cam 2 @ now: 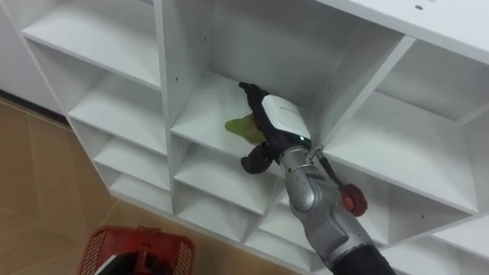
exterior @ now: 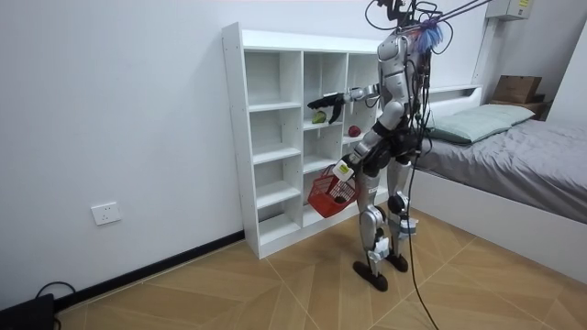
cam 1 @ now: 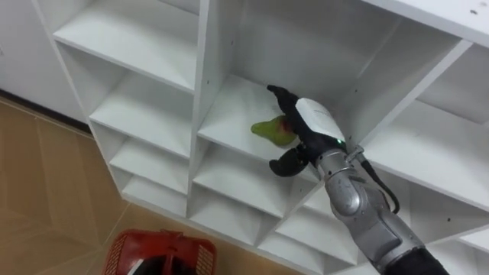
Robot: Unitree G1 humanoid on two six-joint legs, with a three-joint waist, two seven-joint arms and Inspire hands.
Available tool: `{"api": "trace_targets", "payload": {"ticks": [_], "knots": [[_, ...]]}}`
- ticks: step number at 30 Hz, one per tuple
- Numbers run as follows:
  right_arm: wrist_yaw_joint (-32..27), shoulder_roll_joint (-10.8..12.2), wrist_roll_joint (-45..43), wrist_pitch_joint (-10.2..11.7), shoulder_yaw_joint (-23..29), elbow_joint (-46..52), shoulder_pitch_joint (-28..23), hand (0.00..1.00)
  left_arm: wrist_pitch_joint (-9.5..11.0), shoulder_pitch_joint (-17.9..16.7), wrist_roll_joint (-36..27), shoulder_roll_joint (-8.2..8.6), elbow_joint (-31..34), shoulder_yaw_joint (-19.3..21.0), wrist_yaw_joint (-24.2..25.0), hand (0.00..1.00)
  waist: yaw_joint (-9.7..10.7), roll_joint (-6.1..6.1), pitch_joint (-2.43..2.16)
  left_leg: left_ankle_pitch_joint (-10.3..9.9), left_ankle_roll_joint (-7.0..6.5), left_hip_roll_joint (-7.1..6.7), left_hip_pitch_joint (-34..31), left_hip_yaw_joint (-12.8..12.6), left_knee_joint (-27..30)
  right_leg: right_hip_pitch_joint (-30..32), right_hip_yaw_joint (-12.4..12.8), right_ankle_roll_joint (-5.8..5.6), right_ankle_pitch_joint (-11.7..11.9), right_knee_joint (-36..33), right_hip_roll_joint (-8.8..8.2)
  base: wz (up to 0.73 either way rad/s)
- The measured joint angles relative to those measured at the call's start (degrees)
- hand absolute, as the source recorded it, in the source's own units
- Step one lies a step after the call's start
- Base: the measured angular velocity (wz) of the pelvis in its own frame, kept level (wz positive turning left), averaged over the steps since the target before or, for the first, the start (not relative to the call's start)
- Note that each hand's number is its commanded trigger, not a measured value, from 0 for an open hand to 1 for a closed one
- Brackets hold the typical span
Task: Collect fruits from the closet
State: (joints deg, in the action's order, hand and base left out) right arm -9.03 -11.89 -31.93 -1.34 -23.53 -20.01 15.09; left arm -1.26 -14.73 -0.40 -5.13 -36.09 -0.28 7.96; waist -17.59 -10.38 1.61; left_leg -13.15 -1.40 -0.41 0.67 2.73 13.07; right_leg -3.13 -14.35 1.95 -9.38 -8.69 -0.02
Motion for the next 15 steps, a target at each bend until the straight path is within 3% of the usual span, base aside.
{"api": "trace_targets", "payload": {"ticks": [9, 15], "knots": [[-0.14, -0.05, 0.49, -0.01, 1.35, -0.17, 0.01, 0.00, 0.00, -0.27, -0.06, 0.10, 0.01, 0.23, 0.46, 1.00, -0.02, 0.46, 0.07, 0.03, 0.04, -0.07, 0.95, 0.61, -0.19, -1.03, -0.18, -0.04, -0.03, 0.03, -0.10, 0.02], [0.55, 0.30, 0.60, -0.05, 2.30, -3.81, 0.81, 0.00, 0.00, -0.66, -0.04, -0.47, 0.16, 0.46, 1.24, 1.00, -0.34, -0.45, -0.44, 0.06, 0.07, -0.17, 1.13, 0.99, -0.45, -1.82, -0.97, -0.04, -0.03, -0.02, -0.04, 0.04]]}}
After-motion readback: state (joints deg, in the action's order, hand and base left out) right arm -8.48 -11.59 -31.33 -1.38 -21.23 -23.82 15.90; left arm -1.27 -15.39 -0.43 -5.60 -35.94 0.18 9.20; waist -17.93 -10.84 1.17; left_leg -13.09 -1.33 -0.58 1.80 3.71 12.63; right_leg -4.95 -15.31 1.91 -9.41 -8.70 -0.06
